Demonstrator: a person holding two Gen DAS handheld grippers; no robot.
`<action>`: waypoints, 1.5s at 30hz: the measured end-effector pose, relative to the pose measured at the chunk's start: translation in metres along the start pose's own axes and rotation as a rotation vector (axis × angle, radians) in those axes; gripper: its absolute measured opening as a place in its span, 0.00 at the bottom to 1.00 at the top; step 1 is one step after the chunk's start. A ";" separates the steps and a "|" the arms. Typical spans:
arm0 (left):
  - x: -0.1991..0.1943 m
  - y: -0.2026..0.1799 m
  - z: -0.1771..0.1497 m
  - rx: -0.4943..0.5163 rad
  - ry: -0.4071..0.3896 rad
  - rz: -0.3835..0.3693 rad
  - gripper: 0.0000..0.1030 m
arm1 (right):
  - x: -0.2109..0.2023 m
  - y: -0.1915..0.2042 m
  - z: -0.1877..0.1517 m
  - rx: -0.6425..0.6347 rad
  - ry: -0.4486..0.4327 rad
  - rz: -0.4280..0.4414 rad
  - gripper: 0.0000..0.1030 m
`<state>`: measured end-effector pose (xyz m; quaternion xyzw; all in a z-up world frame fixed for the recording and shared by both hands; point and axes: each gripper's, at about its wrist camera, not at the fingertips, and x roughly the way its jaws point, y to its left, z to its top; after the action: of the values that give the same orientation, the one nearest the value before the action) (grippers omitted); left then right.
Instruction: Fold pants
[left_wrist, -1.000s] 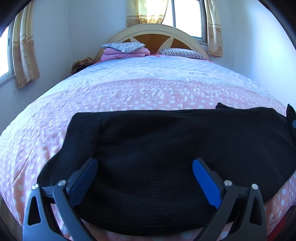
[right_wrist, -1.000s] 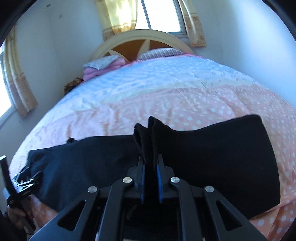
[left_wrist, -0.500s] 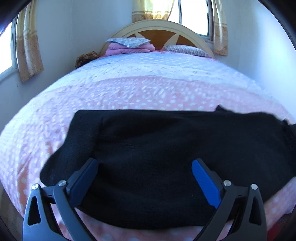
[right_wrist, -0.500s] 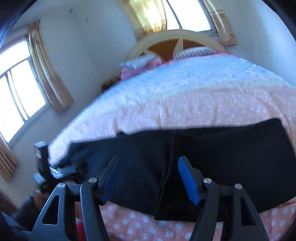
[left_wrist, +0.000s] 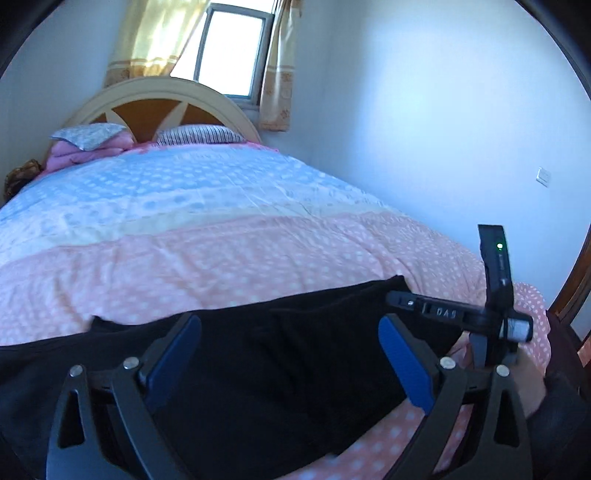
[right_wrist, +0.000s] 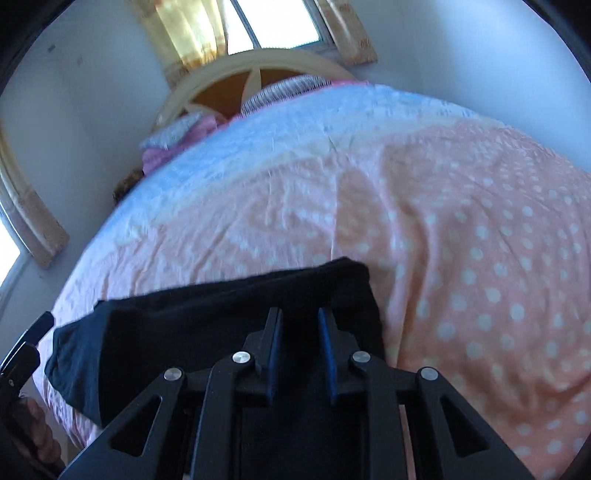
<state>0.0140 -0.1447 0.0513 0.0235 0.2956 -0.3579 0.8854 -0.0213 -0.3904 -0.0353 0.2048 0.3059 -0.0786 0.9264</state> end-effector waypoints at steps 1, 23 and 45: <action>0.016 -0.007 -0.001 -0.015 0.033 0.003 0.96 | 0.000 0.000 0.001 0.002 -0.001 0.002 0.21; 0.057 -0.016 -0.029 -0.023 0.150 0.205 1.00 | -0.022 -0.021 -0.006 0.078 0.027 0.099 0.21; -0.165 0.240 -0.147 -0.846 -0.118 0.528 0.90 | -0.018 -0.012 -0.006 0.002 0.010 0.030 0.22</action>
<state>0.0006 0.1731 -0.0213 -0.2841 0.3481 0.0289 0.8929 -0.0421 -0.3980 -0.0325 0.2105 0.3075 -0.0640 0.9258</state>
